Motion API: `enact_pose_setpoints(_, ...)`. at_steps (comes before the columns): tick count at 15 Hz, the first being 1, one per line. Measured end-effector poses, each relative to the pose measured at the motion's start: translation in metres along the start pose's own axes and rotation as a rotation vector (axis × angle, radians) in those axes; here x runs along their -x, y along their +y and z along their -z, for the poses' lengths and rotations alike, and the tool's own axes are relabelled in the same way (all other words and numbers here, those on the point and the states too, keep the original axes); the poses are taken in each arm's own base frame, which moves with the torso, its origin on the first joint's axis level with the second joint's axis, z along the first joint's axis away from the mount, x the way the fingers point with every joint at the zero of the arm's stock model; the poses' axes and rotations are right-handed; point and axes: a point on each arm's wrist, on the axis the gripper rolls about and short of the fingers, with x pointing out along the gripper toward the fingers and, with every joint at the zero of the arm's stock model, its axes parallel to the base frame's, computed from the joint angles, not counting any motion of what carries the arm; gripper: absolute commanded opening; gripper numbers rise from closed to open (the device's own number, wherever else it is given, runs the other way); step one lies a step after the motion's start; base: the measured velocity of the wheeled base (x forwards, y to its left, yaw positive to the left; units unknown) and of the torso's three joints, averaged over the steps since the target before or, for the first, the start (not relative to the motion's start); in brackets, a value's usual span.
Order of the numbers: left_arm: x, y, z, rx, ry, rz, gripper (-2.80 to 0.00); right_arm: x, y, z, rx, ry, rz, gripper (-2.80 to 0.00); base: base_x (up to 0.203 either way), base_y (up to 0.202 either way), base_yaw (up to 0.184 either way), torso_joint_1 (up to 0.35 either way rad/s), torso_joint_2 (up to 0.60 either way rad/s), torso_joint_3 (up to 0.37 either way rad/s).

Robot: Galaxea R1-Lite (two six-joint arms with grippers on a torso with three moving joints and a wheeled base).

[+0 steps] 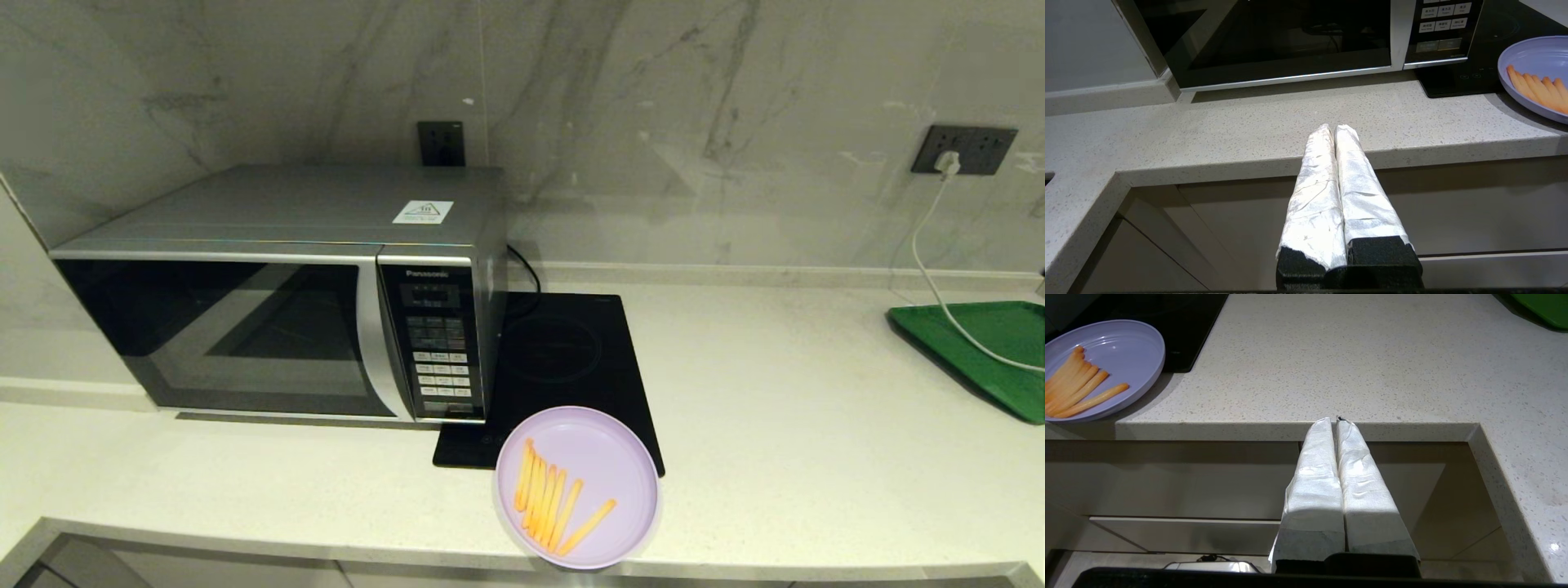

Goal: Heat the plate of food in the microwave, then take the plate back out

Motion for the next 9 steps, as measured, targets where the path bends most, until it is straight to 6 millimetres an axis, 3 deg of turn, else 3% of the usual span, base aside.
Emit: enact_pose_setpoints(9,-0.0001,0.0008,0.0002,0.17,-0.003,-0.034,-2.8,0.0001,0.0,0.0,0.0,0.0,0.0,-2.8,0.0,0.0,0.0,0.0,0.0,0.0)
